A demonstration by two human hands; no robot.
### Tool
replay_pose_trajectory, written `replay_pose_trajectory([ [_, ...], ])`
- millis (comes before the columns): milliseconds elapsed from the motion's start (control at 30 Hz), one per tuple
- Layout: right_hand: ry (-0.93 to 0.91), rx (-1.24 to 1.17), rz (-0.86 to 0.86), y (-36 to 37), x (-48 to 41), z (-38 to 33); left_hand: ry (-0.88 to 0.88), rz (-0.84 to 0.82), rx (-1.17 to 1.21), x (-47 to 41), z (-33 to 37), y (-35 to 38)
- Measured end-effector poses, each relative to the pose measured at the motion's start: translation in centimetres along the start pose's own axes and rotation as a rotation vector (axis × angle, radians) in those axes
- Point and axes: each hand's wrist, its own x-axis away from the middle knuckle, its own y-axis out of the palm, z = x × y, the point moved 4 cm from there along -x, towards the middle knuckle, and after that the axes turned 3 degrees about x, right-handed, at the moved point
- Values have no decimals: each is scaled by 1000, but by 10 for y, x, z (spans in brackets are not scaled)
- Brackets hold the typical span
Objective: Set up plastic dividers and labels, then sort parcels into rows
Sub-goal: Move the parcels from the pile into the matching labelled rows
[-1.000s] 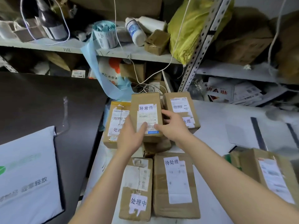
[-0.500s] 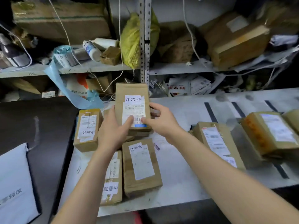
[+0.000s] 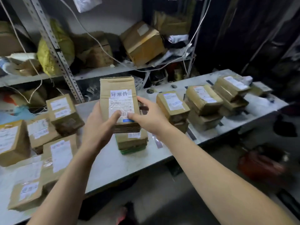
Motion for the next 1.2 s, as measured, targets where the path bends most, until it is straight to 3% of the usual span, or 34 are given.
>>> replay_pose_trajectory([
  [267,64,-39,202,-164,13,51,90,-236,169,-1,82,155],
  [567,146,-21,371,-336,-48,127,143,-415,361,-64,147,343],
  [800,197,-12,443,-465,-93,179,114,-554,375,-102,200,485],
  [1200,201,24,263,-599,-208,280,-130,-534,351,-153,230,655],
])
